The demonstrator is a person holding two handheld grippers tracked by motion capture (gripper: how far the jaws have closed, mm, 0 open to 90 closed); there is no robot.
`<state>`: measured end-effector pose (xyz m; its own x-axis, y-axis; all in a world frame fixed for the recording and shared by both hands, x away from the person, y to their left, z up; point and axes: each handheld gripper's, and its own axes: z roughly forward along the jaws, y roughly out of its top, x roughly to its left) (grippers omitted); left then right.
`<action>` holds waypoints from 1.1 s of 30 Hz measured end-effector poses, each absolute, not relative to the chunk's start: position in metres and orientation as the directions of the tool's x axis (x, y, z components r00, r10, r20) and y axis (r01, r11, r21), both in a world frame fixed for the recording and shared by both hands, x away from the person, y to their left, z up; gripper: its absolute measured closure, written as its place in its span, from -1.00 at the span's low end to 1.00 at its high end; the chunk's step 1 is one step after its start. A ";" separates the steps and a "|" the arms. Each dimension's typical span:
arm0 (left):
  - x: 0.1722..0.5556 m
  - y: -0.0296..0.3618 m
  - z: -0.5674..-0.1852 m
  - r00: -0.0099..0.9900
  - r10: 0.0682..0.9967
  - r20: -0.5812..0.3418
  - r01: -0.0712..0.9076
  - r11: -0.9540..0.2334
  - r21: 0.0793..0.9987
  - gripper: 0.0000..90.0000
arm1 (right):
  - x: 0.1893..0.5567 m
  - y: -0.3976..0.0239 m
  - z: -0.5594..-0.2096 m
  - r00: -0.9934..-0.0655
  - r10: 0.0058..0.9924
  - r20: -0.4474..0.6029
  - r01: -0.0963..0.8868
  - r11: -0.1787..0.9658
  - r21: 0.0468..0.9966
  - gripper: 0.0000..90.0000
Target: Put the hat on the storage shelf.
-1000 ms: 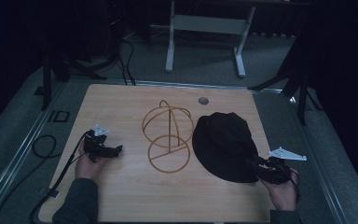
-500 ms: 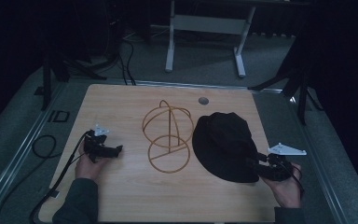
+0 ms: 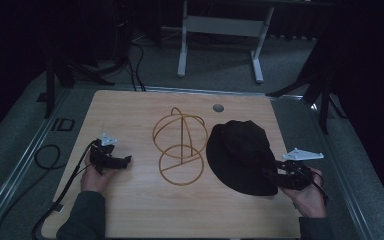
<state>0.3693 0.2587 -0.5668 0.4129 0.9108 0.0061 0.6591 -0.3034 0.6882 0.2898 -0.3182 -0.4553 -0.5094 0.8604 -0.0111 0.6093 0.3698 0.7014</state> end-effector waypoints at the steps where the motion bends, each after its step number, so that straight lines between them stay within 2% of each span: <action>1: 0.369 0.259 -0.567 0.413 0.911 0.006 0.659 -0.304 0.688 -0.96 | 0.290 -0.318 -0.455 -0.517 0.856 -0.008 0.613 0.377 0.695 -0.04; 8: 0.369 0.259 -0.567 0.412 0.911 0.006 0.658 -0.303 0.689 -0.96 | 0.295 -0.315 -0.451 -0.535 0.845 -0.011 0.622 0.403 0.671 -0.08; 13: 0.369 0.259 -0.567 0.412 0.911 0.007 0.658 -0.303 0.689 -0.96 | 0.302 -0.312 -0.449 -0.528 0.848 -0.047 0.651 0.440 0.619 0.01; 19: 0.369 0.259 -0.567 0.412 0.911 0.007 0.659 -0.302 0.689 -0.96 | 0.312 -0.309 -0.448 -0.558 0.829 -0.038 0.673 0.479 0.564 0.13; 33: 0.369 0.259 -0.567 0.411 0.911 0.007 0.658 -0.302 0.689 -0.95 | 0.331 -0.297 -0.442 -0.592 0.805 -0.038 0.693 0.533 0.486 0.19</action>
